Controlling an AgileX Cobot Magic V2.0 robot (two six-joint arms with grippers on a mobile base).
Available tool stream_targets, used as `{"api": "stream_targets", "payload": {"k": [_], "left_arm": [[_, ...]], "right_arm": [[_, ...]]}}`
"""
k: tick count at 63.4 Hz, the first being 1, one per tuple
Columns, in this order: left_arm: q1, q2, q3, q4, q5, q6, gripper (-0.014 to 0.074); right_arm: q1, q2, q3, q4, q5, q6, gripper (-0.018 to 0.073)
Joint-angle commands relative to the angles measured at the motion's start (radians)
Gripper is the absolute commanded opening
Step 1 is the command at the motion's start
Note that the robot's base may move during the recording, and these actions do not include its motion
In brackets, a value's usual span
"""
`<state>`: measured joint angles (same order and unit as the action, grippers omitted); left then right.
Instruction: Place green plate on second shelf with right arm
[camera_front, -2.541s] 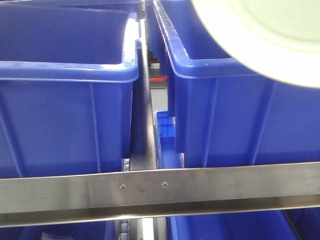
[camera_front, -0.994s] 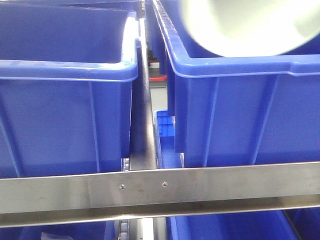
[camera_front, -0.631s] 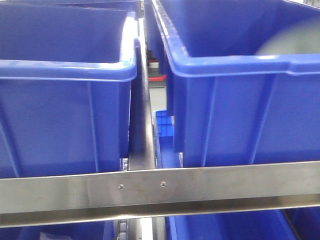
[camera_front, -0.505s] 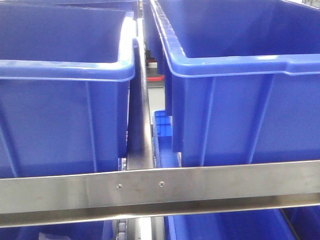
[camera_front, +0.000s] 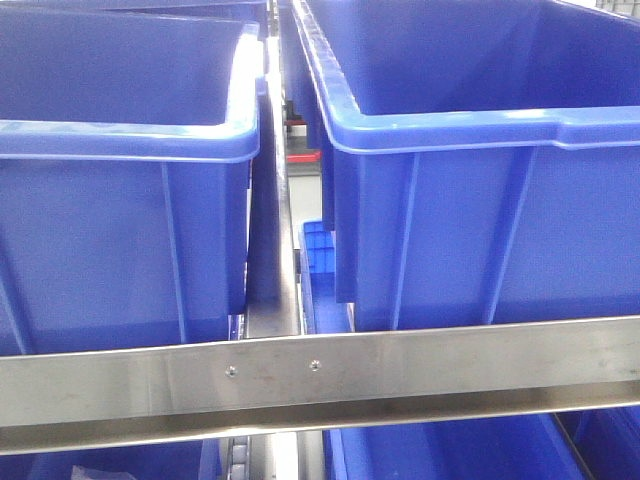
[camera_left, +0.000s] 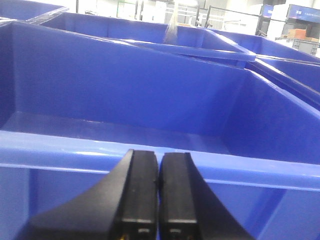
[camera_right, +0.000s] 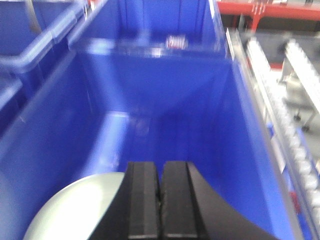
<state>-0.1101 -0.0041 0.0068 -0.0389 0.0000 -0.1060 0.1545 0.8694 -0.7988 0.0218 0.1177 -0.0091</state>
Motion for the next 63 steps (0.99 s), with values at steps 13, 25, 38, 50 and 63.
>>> {"api": "stream_targets", "payload": {"k": [13,25,38,50,63], "left_arm": [[-0.007,-0.016,0.041,-0.006,-0.079,-0.003,0.0130],[-0.007,-0.016,0.041,-0.006,-0.079,-0.003,0.0130],[-0.007,-0.016,0.041,-0.006,-0.079,-0.003,0.0130],[-0.007,-0.016,0.041,-0.006,-0.079,-0.003,0.0130],[-0.007,-0.016,0.041,-0.006,-0.079,-0.003,0.0130]], "right_arm": [[0.002,-0.014,-0.025,-0.013,-0.076,-0.003,0.0048],[0.003,-0.125,0.015,-0.013,0.060,-0.003,0.0048],[0.003,-0.436,0.271,0.042,0.114,-0.003,0.0048],[0.003,-0.744,0.628,0.081,-0.088,-0.002,0.0048],[0.005,-0.898,0.787,0.062,-0.104,-0.011,0.0048]]}}
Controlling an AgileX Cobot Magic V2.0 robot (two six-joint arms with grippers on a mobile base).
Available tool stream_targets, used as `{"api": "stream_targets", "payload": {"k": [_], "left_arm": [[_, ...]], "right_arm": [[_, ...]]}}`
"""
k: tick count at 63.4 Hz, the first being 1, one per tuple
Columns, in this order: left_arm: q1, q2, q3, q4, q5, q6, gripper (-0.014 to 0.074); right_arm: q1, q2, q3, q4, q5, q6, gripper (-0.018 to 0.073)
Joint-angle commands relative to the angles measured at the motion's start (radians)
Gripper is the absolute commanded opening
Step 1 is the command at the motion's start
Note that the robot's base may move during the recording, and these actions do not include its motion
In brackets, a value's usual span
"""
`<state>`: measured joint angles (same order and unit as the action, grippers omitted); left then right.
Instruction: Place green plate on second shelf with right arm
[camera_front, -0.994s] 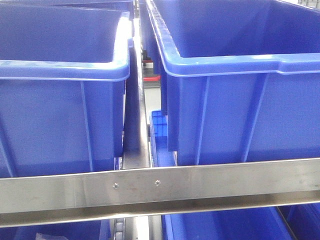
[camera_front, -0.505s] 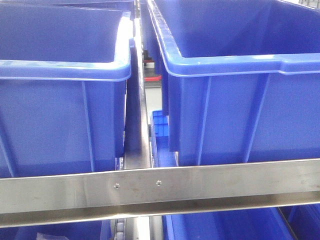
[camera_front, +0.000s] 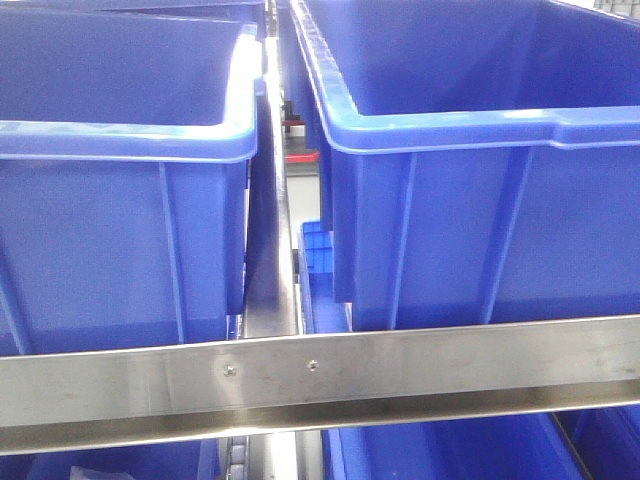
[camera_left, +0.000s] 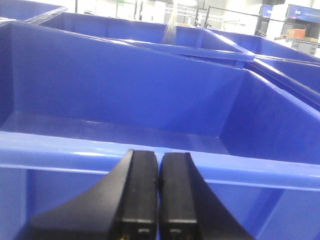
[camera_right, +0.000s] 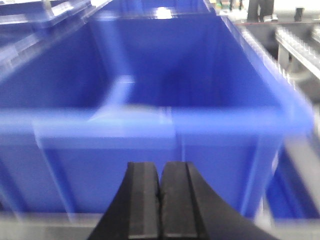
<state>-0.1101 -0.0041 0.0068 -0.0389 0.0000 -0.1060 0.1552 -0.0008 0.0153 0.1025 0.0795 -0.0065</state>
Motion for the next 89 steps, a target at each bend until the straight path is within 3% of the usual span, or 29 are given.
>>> {"api": "stream_targets", "payload": {"k": [1,10,17,34,89], "left_arm": [[-0.007,-0.016,0.041,-0.006,-0.079,-0.003,0.0130],[-0.007,-0.016,0.041,-0.006,-0.079,-0.003,0.0130],[-0.007,-0.016,0.041,-0.006,-0.079,-0.003,0.0130],[-0.007,-0.016,0.041,-0.006,-0.079,-0.003,0.0130],[-0.007,-0.016,0.041,-0.006,-0.079,-0.003,0.0130]], "right_arm": [[0.006,-0.027,-0.026,-0.024,-0.065,-0.014,0.0048],[0.007,-0.030,-0.005,-0.045,-0.016,-0.014,0.0048],[0.007,-0.030,-0.005,0.000,0.014,-0.013,0.0048],[0.007,-0.029,-0.005,0.017,-0.072,-0.014,0.0048],[0.007,-0.029,-0.005,-0.041,-0.079,-0.014,0.0048]]}}
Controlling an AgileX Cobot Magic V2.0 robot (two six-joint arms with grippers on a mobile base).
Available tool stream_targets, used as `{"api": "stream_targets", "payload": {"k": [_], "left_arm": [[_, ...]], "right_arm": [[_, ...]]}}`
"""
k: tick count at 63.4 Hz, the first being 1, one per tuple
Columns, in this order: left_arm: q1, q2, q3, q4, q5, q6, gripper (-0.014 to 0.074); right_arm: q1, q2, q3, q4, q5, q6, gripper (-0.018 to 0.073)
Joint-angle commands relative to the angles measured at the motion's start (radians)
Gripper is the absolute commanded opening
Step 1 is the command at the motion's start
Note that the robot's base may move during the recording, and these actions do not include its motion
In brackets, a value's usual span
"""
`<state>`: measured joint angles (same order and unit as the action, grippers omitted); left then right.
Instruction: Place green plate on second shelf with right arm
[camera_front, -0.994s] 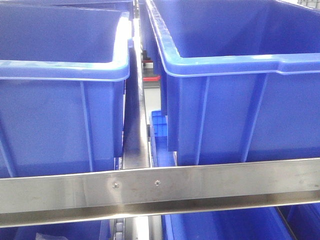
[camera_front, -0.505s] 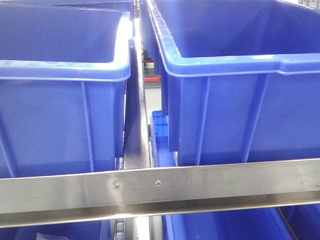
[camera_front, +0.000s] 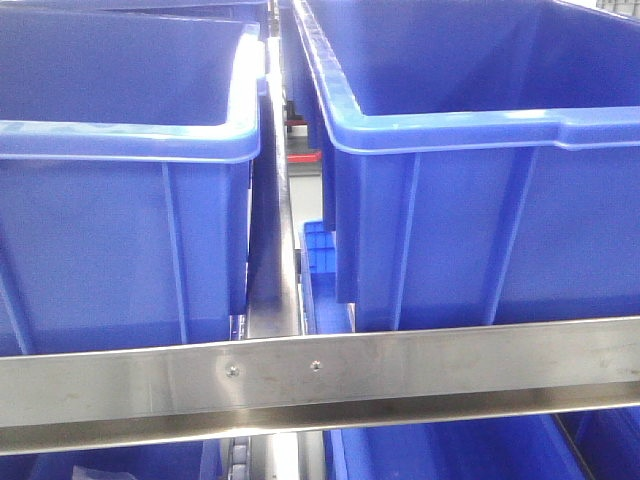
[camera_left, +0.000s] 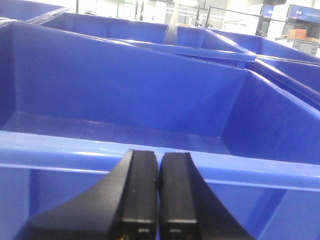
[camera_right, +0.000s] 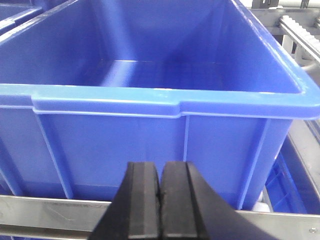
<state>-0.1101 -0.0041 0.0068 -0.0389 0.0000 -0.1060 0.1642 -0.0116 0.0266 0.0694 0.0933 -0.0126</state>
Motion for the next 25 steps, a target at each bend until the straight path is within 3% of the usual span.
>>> {"api": "stream_targets", "payload": {"k": [1,25], "left_arm": [[-0.007,-0.016,0.041,-0.006,-0.079,-0.003,0.0130],[-0.007,-0.016,0.041,-0.006,-0.079,-0.003,0.0130]], "right_arm": [[-0.002,-0.018,-0.017,-0.007,-0.093,-0.008,0.0048],[-0.002,-0.018,-0.017,-0.007,-0.093,-0.008,0.0048]]}}
